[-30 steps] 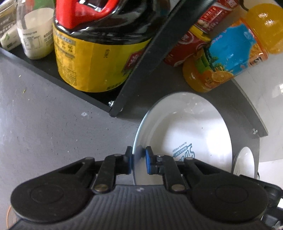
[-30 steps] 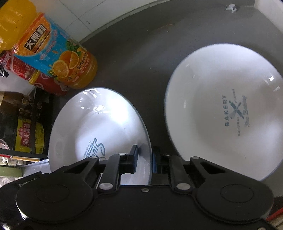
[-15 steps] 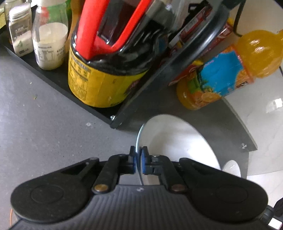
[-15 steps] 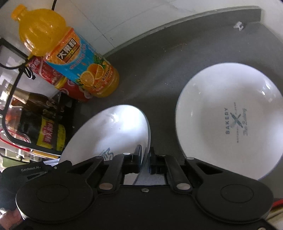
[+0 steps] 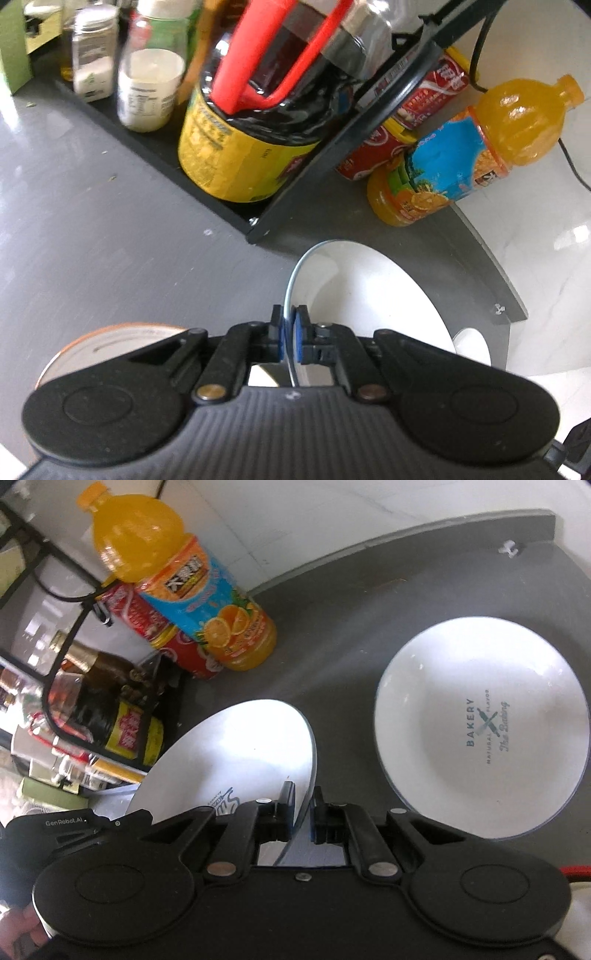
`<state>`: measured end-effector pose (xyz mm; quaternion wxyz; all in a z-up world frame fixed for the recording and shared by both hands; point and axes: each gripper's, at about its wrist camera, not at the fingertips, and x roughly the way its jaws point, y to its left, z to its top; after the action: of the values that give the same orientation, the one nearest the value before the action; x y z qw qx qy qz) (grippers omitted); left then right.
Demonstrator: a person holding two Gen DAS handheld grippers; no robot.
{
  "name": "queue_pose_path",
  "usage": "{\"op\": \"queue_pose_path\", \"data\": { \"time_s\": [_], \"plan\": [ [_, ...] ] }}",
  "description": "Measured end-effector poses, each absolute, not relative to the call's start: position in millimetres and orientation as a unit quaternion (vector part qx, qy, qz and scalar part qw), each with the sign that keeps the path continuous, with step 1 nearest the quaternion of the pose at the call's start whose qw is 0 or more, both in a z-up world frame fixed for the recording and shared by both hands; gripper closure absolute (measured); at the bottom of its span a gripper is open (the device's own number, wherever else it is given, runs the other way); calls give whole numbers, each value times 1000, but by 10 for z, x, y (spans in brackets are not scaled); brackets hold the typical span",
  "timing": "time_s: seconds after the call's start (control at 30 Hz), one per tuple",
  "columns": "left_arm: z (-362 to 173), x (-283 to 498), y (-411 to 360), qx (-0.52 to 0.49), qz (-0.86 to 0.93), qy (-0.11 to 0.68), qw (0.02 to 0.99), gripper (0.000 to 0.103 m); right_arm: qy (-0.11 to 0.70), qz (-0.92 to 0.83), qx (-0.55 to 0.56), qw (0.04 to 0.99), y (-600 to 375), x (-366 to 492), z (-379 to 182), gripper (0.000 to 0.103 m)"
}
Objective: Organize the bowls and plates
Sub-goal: 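Lift the 'Sweet' plate with both grippers and carry it toward the brown-rimmed plate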
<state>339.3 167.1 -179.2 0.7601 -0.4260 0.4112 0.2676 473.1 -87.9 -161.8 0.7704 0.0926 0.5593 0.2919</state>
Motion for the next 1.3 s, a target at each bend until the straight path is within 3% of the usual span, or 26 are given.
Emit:
{"op": "queue_pose_path", "data": {
  "time_s": [0.57, 1.3],
  "plan": [
    [-1300, 2735, 1416, -417, 320, 377, 762, 100, 539, 370, 78, 752, -920, 4379, -1358, 95],
    [-1452, 2256, 1889, -412, 253, 398, 780, 100, 527, 316, 83, 785, -656, 3559, -1409, 94]
  ]
}}
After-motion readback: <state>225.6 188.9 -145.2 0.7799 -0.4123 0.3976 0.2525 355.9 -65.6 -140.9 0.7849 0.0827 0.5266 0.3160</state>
